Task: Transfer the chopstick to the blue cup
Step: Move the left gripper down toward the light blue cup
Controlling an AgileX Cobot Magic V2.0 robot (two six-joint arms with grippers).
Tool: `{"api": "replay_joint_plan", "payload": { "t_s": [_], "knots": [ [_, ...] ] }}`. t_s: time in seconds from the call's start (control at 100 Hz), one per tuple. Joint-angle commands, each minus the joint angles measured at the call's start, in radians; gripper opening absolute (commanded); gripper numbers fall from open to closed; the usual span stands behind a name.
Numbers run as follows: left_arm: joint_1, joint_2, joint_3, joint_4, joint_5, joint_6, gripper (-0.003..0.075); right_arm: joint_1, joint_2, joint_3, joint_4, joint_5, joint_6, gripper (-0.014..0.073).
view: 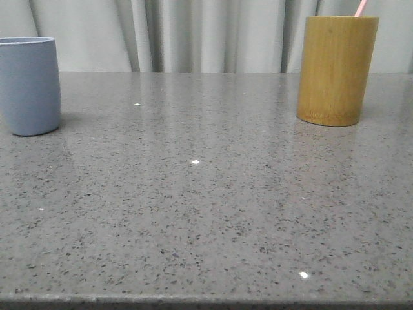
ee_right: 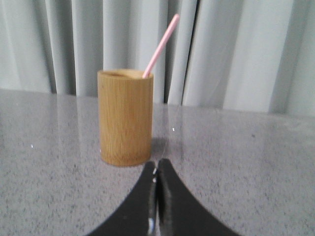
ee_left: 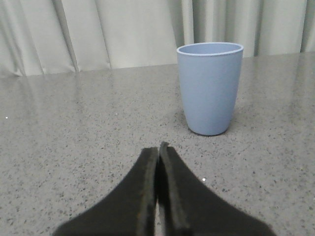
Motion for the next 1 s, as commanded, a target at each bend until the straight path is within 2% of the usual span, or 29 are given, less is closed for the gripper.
{"api": "replay_joint_plan", "payload": {
  "t_s": [0.0,0.1,0.25,0.5,0.76,0.9,0.99],
  "knots": [
    [0.001,-0.033,0.006,-0.006,-0.135,-0.002,-0.0019,-0.006,-0.017,-0.007,-0.002,-0.118,-0.003,-0.0067],
    [0.001,-0.033,-0.01,-0.065,-0.148,-0.006,-0.0019,-0.006,-0.015,-0.043,-0.002,-0.062,-0.003,-0.0067],
    [0.001,-0.001,-0.06,-0.162,-0.077,-0.006,-0.0019,-0.006,-0.013,-0.146,0.008,0.109,0.004,-0.0067],
    [0.001,0.164,-0.232,-0.18,0.037,-0.006,-0.0019,-0.006,0.091,-0.354,0.016,0.342,0.004,-0.0067],
    [0.001,0.44,-0.572,-0.223,0.348,-0.006,-0.0019,-0.006,0.345,-0.66,0.016,0.637,0.004,-0.0067],
    [0.001,0.585,-0.766,-0.227,0.558,-0.006,-0.0019,-0.006,0.466,-0.797,0.015,0.716,0.004,-0.0067],
    [0.001,0.647,-0.854,-0.227,0.637,-0.006,-0.0019,-0.006,0.524,-0.85,0.015,0.727,0.004,-0.0067]
  ]
}}
